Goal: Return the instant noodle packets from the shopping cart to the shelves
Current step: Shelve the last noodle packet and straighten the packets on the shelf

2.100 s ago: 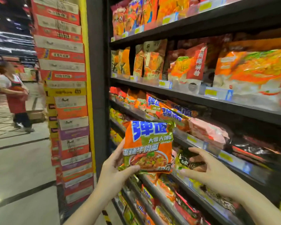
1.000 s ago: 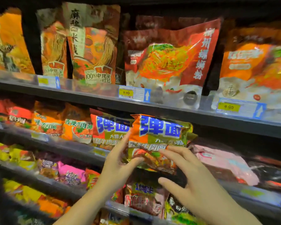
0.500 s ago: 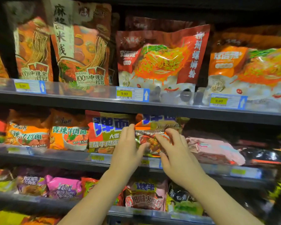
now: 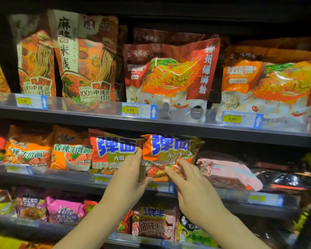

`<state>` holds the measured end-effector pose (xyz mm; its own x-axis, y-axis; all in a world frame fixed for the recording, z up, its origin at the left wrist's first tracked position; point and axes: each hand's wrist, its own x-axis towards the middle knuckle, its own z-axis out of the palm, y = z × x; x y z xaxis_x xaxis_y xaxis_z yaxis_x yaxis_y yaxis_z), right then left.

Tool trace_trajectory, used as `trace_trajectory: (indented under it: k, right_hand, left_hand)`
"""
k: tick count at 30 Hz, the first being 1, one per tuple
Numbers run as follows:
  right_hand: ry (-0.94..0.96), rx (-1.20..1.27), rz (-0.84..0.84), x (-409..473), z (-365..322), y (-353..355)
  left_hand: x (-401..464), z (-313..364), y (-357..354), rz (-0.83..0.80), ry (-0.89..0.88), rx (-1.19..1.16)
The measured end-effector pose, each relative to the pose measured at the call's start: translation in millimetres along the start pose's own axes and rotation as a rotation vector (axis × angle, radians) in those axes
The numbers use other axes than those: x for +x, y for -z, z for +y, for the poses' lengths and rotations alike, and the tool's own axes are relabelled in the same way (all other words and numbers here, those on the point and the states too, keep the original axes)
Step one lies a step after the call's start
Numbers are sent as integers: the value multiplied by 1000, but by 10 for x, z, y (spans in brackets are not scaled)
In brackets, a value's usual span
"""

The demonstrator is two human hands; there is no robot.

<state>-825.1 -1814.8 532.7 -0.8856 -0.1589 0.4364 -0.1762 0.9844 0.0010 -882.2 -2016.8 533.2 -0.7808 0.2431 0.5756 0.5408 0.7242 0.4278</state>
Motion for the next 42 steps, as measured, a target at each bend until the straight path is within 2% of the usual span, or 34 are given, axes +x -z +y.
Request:
trace_trajectory:
  k: [3,5,8,11,17,23,31,35,38,42]
  right_hand:
    - [24,-3,19,-11,47,-20]
    - [62,8,28,-13,35,5]
    - [45,51,-57,15,7,92]
    - [47,21,-80,116,-36,171]
    - [60,-22,-108,388,-49,253]
    - [71,-6,-238,79,-22,54]
    - [32,96,-173,69,-36,271]
    - [-1,129,-200,-42,-33,492]
    - [-58,165,-300,-280,43,599]
    - [-220,84,-320,-627,318,628]
  left_hand:
    - [-2,-16,28,193,-137,164]
    - [57,-67,10,276,-304,290]
    - [177,-141,10,219,-447,445]
    - [276,-148,0,160,-368,530]
    - [390,-32,-20,181,-229,481]
    - [195,-184,-152,115,-371,368]
    - [193,-189,89,89,-346,413]
    - [152,-141,141,115,-355,412]
    - [74,-57,86,125,-444,300]
    - [-12,264,-151,-4,-625,185]
